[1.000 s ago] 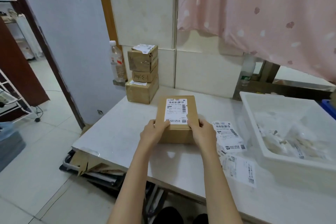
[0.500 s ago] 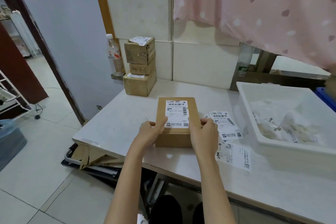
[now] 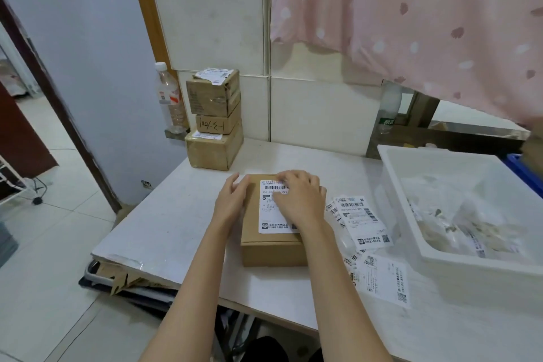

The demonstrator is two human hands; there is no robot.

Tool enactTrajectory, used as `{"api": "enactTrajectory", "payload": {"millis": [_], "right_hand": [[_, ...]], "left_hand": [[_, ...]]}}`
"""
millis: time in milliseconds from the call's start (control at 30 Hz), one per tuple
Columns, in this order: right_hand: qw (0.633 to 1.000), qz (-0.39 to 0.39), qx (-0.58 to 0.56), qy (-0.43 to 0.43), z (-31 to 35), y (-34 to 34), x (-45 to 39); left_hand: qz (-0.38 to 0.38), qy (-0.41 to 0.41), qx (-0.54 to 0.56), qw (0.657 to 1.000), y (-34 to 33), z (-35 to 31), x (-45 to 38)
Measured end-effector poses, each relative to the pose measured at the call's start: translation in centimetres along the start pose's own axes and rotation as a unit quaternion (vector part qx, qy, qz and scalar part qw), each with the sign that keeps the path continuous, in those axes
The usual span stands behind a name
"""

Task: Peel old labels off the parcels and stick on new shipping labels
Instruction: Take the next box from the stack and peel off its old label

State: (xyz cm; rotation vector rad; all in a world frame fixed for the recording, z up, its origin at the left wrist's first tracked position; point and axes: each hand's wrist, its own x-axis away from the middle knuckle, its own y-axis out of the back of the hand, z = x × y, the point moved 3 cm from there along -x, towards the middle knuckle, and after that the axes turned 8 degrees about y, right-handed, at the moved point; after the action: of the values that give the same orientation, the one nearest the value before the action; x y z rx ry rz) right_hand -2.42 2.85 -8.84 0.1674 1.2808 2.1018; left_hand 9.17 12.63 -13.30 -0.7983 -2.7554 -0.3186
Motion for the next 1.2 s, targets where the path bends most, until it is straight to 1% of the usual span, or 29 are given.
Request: {"api": "enactTrajectory", "payload": {"millis": [67, 133, 233, 300, 400, 467, 500, 567, 700, 1033, 1200], "right_hand": [[1.000, -0.005, 0.018, 0.005, -0.2, -0.1, 0.3], [1.000, -0.011, 0.023, -0.001, -0.4, 0.1, 0.6], [0.999, -0.008, 0.036, -0.029, -0.5, 0.4, 1.2], [0.998, -0.021, 0.041, -0.033, -0.3, 0.6, 1.4], [0.996, -0.063, 0.057, 0.032, 0.2, 0.5, 1.3], [0.995, -0.053, 0.046, 0.072, 0.5, 0.1, 1.3], [0.996, -0.039, 0.032, 0.076, 0.5, -0.1, 1.4], [0.997, -0.025, 0.007, 0.074, 0.4, -0.5, 1.6], [0.997, -0.040, -0.006, 0.067, 0.3, -0.7, 1.6], [0.996, -0.056, -0.035, 0.053, 0.1, -1.0, 1.5], [0.997, -0.053, -0.017, 0.054, 0.1, -0.9, 1.5]], "left_hand": [[0.016, -0.004, -0.022, 1.000, -0.2, -0.2, 0.0], [0.022, -0.014, -0.019, 0.999, -0.3, 0.0, 0.1], [0.012, -0.023, -0.004, 1.000, -0.5, 0.7, 0.6], [-0.005, -0.033, -0.002, 0.999, -0.6, 1.1, 1.2], [-0.018, -0.056, 0.011, 0.998, -0.6, 1.8, 2.0], [-0.015, -0.070, 0.016, 0.997, -0.6, 2.3, 2.5], [-0.015, -0.075, 0.022, 0.997, -0.6, 2.4, 2.8], [-0.025, -0.086, 0.034, 0.995, -0.7, 2.7, 3.1], [-0.053, -0.087, 0.055, 0.993, -0.9, 2.9, 3.4], [-0.051, -0.090, 0.068, 0.992, -1.1, 3.0, 3.5], [-0.052, -0.091, 0.059, 0.993, -1.2, 3.0, 3.7]]}}
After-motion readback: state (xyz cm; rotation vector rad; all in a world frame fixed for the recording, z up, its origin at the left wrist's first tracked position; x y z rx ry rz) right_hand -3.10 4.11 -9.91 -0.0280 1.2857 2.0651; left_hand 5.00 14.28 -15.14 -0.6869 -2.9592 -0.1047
